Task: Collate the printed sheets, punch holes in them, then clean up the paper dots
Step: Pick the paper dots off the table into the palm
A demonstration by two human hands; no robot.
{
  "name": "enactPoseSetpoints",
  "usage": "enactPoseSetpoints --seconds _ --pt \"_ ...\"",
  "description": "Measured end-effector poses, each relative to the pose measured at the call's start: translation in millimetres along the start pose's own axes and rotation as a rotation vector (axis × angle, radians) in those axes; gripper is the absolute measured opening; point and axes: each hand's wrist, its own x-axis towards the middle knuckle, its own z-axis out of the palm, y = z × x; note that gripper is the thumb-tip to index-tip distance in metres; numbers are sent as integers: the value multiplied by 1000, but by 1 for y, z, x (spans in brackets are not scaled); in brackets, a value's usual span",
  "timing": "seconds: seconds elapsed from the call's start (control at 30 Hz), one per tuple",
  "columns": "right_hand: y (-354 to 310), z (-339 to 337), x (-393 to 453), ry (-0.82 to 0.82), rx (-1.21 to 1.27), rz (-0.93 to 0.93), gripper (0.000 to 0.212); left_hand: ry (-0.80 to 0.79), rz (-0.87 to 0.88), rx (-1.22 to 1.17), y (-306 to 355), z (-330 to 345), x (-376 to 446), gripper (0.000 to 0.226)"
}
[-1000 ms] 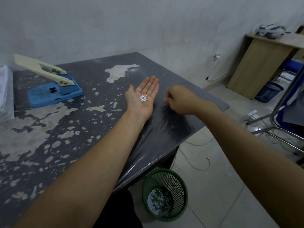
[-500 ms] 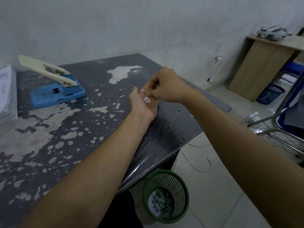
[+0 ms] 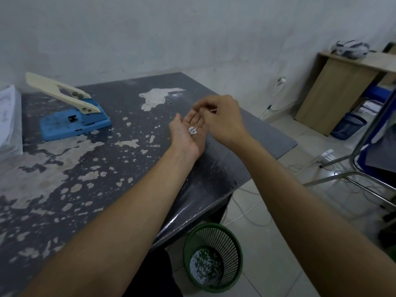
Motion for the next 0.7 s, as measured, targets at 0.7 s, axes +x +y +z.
enactPoseSetpoints --seconds 0.7 --pt "4 -45 -175 553 664 267 27 -25 -282 90 -112 -16 -139 51"
